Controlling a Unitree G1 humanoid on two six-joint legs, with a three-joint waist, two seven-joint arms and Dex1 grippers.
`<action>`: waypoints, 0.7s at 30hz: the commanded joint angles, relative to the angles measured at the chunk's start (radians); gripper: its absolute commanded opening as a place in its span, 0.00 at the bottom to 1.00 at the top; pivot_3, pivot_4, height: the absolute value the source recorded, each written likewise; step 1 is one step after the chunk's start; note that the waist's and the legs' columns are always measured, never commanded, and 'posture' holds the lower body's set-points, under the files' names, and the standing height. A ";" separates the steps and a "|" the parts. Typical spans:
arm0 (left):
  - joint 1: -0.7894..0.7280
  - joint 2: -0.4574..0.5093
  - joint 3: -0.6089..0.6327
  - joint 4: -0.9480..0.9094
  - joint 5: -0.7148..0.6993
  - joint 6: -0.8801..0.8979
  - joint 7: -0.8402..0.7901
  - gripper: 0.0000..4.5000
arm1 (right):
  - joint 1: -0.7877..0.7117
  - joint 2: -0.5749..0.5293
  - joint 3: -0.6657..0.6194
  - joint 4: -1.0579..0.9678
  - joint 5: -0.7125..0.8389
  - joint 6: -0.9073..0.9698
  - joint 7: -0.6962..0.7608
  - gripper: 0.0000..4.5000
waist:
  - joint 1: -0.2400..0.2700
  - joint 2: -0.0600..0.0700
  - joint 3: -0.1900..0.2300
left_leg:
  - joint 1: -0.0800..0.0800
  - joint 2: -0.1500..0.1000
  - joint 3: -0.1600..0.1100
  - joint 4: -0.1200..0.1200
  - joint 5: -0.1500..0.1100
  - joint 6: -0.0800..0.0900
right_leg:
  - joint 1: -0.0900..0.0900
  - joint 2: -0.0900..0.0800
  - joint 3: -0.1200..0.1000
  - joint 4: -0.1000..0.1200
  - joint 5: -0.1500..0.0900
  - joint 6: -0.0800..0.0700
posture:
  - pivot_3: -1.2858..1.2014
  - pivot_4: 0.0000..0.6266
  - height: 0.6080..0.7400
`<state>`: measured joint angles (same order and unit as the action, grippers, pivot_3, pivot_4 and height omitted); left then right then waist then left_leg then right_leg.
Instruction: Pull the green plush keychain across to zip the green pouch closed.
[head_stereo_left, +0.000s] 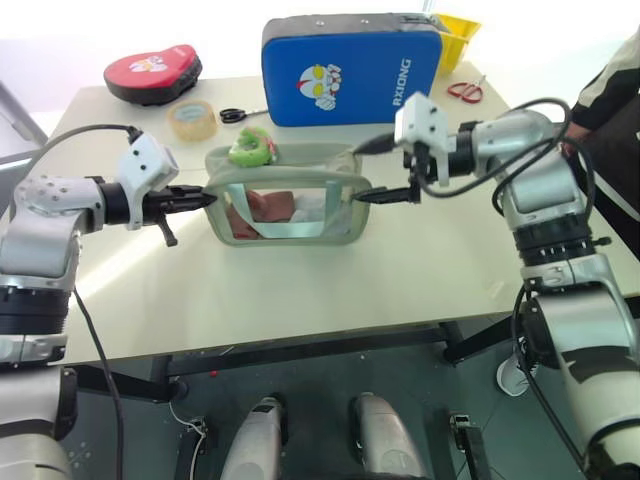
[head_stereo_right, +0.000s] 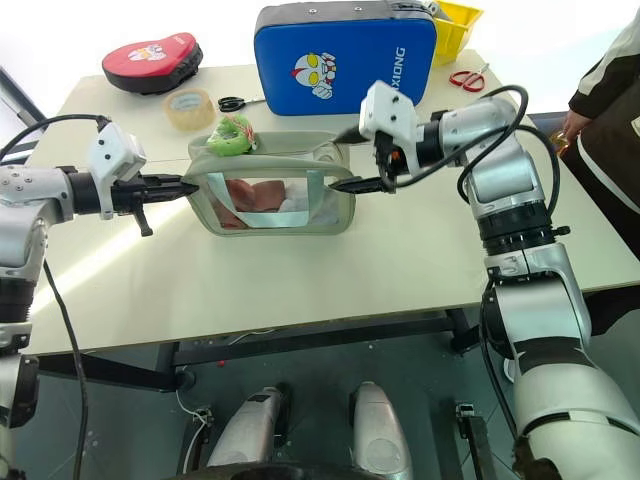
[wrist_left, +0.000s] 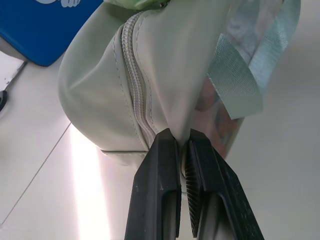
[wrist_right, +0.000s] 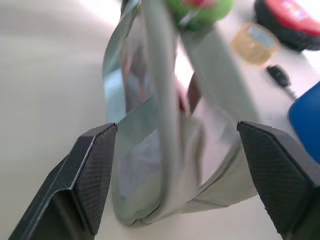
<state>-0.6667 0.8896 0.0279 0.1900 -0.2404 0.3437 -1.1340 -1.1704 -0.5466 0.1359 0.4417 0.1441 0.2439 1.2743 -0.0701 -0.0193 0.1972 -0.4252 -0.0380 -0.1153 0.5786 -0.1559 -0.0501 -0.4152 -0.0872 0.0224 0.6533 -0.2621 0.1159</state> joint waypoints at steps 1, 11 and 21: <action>0.000 0.014 0.022 -0.044 -0.014 0.007 -0.005 0.00 | -0.096 0.092 -0.041 -0.032 0.031 0.028 -0.122 0.81 | -0.001 0.000 0.000 | 0.000 0.000 0.000 0.000 0.000 0.000 | -0.001 0.000 0.000 0.001 0.000 0.000 | 0.52 0.24 1.00; -0.004 0.005 0.016 -0.027 -0.005 -0.010 0.011 0.00 | -0.089 0.344 0.117 0.043 -0.108 -0.055 -0.320 0.81 | 0.004 -0.001 -0.001 | -0.001 0.000 0.000 0.000 0.000 -0.001 | -0.002 0.000 0.000 0.003 0.000 0.000 | 0.52 0.24 1.00; 0.024 0.009 0.025 -0.047 -0.011 -0.005 0.021 0.00 | -0.138 0.383 0.132 0.191 -0.155 -0.100 -0.336 0.70 | 0.001 -0.001 -0.001 | -0.001 0.000 -0.001 0.000 0.000 -0.001 | -0.003 0.000 0.000 0.003 0.000 0.000 | 0.52 0.24 1.00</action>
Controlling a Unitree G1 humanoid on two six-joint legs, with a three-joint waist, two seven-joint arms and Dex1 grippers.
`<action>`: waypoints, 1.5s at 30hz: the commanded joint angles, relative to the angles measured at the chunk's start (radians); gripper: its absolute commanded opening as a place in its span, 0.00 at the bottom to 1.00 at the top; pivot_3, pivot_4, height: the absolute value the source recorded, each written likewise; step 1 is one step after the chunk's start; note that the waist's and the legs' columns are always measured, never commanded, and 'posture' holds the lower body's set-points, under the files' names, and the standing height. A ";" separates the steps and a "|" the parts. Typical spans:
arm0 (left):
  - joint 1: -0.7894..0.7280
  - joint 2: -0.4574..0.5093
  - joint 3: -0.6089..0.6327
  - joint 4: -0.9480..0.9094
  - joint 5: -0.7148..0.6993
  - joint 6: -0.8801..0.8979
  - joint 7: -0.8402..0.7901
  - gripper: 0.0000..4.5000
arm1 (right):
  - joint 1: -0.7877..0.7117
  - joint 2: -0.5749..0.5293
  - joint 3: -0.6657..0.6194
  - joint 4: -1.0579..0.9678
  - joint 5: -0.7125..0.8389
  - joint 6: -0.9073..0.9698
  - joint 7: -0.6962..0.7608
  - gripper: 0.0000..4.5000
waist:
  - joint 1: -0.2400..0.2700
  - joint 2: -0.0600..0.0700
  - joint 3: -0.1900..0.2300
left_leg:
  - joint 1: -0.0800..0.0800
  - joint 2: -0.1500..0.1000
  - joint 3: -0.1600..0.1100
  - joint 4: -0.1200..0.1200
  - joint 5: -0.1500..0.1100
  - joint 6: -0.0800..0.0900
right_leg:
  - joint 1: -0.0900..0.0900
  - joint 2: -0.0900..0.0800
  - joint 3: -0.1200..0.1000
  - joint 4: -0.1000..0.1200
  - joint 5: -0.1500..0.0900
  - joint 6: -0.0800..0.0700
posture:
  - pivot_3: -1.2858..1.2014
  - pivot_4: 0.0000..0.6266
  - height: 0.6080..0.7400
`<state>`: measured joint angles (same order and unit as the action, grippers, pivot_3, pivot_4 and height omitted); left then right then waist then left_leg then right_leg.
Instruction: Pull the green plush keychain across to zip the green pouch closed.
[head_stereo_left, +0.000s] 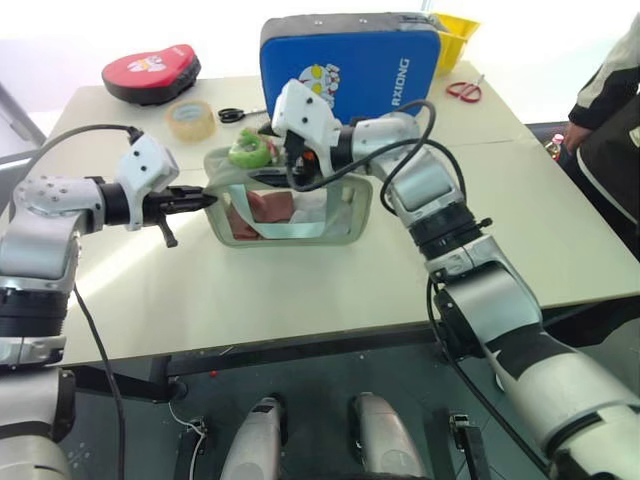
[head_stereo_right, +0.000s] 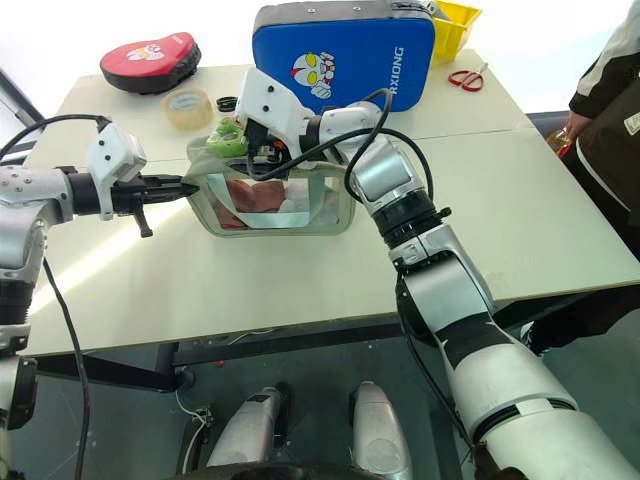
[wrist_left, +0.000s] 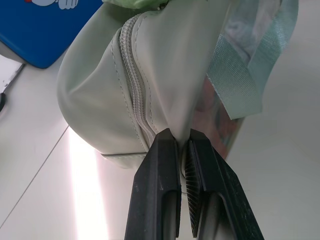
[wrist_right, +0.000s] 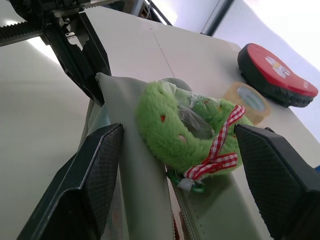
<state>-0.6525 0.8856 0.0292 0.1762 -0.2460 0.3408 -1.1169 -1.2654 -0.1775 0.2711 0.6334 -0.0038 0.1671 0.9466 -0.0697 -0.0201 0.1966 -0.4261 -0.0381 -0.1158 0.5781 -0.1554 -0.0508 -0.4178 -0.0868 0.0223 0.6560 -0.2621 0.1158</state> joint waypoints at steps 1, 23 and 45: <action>0.011 0.013 0.024 -0.035 -0.006 -0.001 0.005 0.00 | -0.045 0.018 -0.005 0.005 -0.010 -0.026 -0.009 0.63 | 0.000 0.000 0.000 | 0.000 0.000 0.000 0.000 0.000 0.000 | 0.000 0.000 0.000 0.000 0.000 0.000 | 0.52 0.24 1.00; 0.032 0.031 0.029 -0.072 -0.015 0.031 0.004 0.00 | 0.029 -0.182 -0.149 -0.189 0.001 0.110 -0.113 0.02 | 0.002 0.000 0.000 | 0.000 0.000 0.000 0.000 0.000 0.000 | 0.000 0.000 0.000 0.000 0.000 0.000 | 0.52 0.24 1.00; 0.006 0.027 0.000 -0.048 -0.016 0.036 -0.006 0.00 | 0.519 -0.241 -0.293 -0.402 0.066 0.313 -0.428 0.02 | 0.001 0.000 0.000 | 0.001 0.000 0.000 0.000 0.000 0.000 | 0.002 0.000 0.000 0.000 0.000 0.000 | 0.52 0.24 1.00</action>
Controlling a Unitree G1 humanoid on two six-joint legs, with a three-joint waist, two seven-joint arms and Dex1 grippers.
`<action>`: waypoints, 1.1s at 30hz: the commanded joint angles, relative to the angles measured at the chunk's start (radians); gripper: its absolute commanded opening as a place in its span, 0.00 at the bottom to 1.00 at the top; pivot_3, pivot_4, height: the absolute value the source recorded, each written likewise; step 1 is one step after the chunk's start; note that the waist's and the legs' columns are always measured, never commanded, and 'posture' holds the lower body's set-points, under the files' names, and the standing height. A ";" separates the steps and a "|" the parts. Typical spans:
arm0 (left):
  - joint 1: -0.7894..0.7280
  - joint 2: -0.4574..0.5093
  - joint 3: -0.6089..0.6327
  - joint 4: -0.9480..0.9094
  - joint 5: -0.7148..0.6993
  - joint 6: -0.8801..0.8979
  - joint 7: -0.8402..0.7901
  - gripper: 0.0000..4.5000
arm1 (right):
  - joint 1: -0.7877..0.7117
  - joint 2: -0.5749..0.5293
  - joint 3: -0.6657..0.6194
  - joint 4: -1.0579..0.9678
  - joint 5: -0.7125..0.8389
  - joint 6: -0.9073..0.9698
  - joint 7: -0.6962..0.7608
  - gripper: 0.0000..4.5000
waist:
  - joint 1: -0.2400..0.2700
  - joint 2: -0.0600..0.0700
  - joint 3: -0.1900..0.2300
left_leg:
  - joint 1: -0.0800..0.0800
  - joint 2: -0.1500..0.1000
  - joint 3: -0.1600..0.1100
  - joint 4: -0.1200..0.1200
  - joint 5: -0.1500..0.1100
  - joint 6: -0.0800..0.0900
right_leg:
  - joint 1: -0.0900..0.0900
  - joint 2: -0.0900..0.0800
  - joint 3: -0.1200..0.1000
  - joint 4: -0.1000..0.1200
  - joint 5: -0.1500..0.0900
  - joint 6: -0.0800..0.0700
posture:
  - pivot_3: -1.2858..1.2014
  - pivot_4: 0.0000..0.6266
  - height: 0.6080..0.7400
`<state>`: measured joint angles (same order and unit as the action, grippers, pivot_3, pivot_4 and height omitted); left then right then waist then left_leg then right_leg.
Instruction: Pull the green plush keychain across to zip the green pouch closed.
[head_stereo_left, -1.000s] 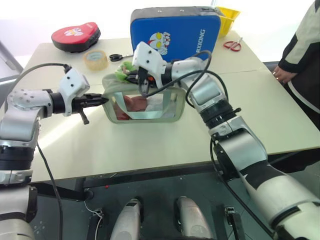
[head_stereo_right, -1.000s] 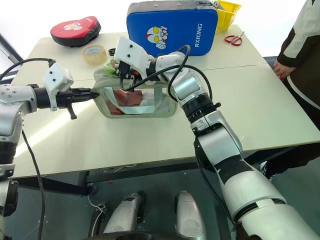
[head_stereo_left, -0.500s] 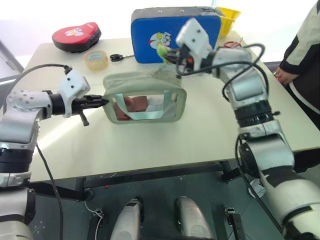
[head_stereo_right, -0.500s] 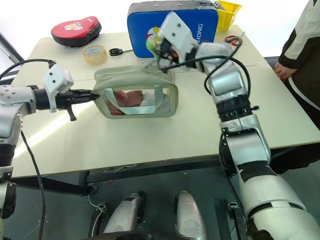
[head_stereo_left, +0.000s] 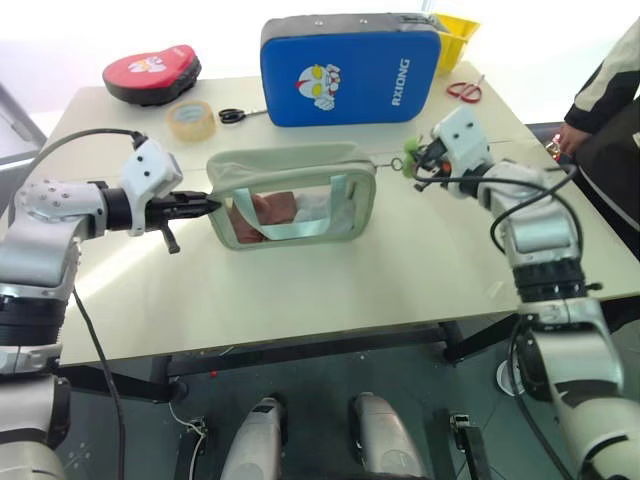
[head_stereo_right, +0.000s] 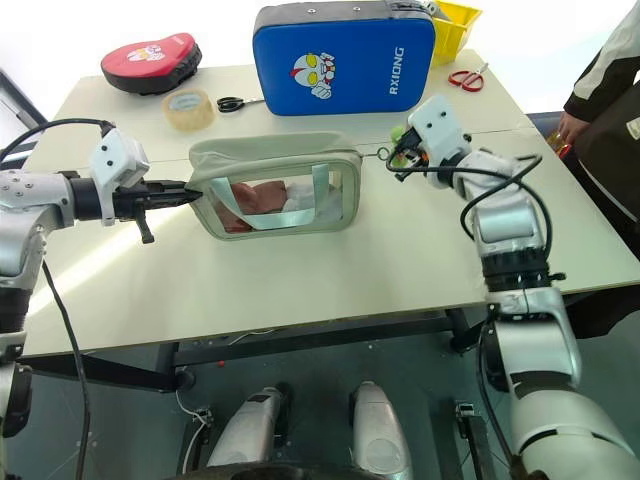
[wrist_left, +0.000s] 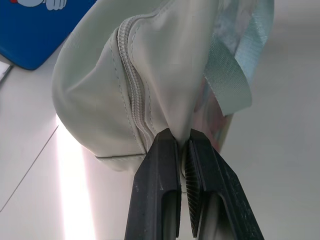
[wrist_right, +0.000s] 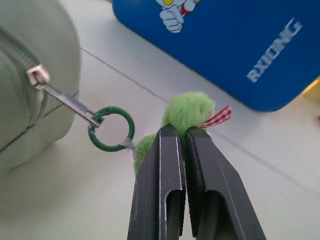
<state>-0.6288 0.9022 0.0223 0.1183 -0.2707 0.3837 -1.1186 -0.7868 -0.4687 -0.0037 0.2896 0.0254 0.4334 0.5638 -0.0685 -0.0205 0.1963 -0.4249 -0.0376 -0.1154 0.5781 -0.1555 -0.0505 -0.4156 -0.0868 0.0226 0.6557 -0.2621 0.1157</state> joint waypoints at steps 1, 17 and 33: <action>-0.020 0.009 0.005 0.013 0.010 -0.009 -0.006 0.00 | 0.058 0.074 -0.015 -0.071 0.037 0.052 -0.061 0.02 | 0.000 0.000 0.000 | 0.000 0.000 0.000 0.000 0.000 0.000 | 0.000 0.000 0.000 0.000 0.000 0.000 | 0.52 0.24 1.00; -0.030 -0.002 -0.002 0.018 0.018 -0.018 -0.015 0.00 | 0.115 0.123 0.003 -0.167 0.117 0.108 -0.006 0.23 | 0.002 0.000 0.000 | 0.000 0.000 0.000 0.000 0.000 0.000 | 0.000 0.000 0.000 0.000 0.000 0.000 | 0.52 0.24 1.00; -0.060 -0.009 0.016 0.064 0.018 -0.045 -0.008 0.18 | -0.181 -0.367 0.043 -0.100 0.283 0.083 0.692 1.00 | 0.000 0.001 0.001 | 0.001 0.000 0.000 0.000 -0.001 0.001 | 0.001 0.000 0.000 -0.002 0.000 0.000 | 0.52 0.24 1.00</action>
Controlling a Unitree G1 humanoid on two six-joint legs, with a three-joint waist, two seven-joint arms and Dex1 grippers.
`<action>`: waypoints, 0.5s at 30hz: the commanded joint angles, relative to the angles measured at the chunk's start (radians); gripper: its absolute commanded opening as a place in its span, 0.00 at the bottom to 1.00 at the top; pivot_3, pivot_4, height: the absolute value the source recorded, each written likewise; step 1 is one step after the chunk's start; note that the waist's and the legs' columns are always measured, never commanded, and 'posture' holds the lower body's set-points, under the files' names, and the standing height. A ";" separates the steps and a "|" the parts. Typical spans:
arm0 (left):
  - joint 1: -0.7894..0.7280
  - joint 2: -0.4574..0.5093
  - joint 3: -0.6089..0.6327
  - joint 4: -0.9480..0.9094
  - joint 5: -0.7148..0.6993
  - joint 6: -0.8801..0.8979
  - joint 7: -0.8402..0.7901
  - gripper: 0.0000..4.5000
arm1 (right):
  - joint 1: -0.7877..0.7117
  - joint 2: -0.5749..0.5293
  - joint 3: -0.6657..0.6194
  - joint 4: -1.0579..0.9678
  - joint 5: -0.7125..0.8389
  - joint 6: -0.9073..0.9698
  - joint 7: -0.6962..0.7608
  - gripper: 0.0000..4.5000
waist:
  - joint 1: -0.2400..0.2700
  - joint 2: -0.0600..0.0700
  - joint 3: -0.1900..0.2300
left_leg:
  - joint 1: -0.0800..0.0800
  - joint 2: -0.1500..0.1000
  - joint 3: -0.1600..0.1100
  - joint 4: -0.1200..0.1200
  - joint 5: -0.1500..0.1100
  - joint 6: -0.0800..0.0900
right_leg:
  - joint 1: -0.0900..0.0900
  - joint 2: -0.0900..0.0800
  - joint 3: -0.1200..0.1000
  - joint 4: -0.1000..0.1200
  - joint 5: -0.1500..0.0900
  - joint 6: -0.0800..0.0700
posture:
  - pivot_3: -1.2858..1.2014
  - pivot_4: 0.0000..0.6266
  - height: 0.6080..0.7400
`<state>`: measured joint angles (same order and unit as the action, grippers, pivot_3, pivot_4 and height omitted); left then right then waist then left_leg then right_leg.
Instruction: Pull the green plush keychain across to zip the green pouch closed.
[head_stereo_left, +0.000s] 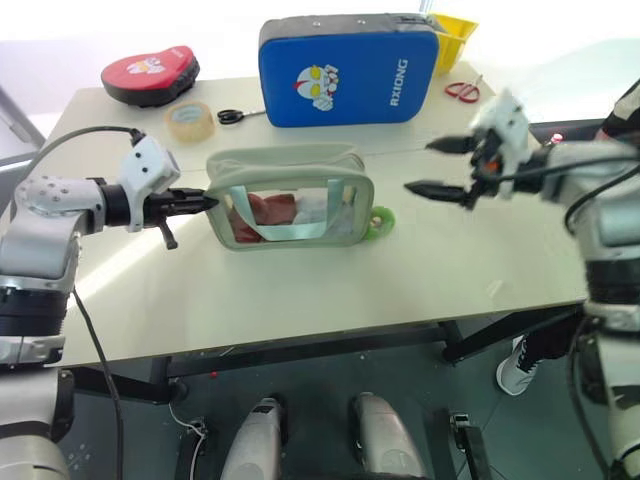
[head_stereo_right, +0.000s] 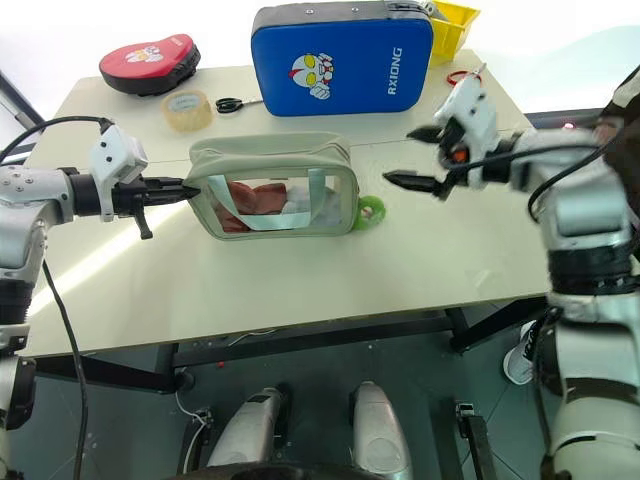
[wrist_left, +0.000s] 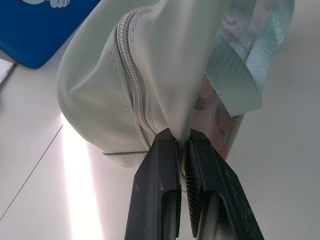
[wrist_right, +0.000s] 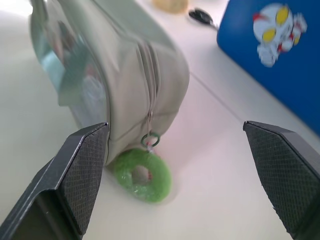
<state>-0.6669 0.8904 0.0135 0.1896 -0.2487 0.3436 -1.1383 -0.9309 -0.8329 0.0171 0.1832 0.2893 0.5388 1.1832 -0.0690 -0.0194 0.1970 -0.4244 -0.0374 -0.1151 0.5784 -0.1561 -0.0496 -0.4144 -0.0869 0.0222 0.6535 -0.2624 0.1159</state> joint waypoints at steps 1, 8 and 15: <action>-0.024 0.004 0.029 -0.009 -0.010 0.002 0.008 0.25 | -0.047 0.001 0.027 0.005 0.022 -0.020 0.086 1.00 | 0.000 0.000 0.000 | 0.000 0.000 0.000 0.000 0.000 0.000 | 0.000 0.000 0.000 0.000 0.000 0.000 | 0.52 0.24 1.00; -0.042 0.042 0.092 -0.066 -0.098 0.116 -0.015 0.99 | -0.055 0.032 0.033 -0.014 0.024 -0.028 0.089 1.00 | 0.004 0.000 0.000 | -0.002 0.000 0.000 0.001 0.000 0.000 | -0.001 0.000 0.000 0.000 0.000 0.000 | 0.52 0.24 1.00; -0.082 0.137 0.173 -0.082 -0.178 0.248 -0.029 0.99 | -0.053 0.029 0.012 -0.012 0.025 -0.032 0.067 1.00 | 0.001 0.000 0.000 | -0.001 0.000 0.000 0.000 0.000 0.000 | -0.001 0.000 0.000 0.000 0.000 0.000 | 0.52 0.24 1.00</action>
<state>-0.7360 1.0077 0.1509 0.1199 -0.4067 0.5810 -1.1652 -0.9554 -0.7988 0.0650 0.1972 0.3005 0.5227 1.2608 -0.0676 -0.0195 0.1972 -0.4257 -0.0377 -0.1150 0.5788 -0.1561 -0.0497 -0.4153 -0.0873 0.0223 0.6533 -0.2624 0.1159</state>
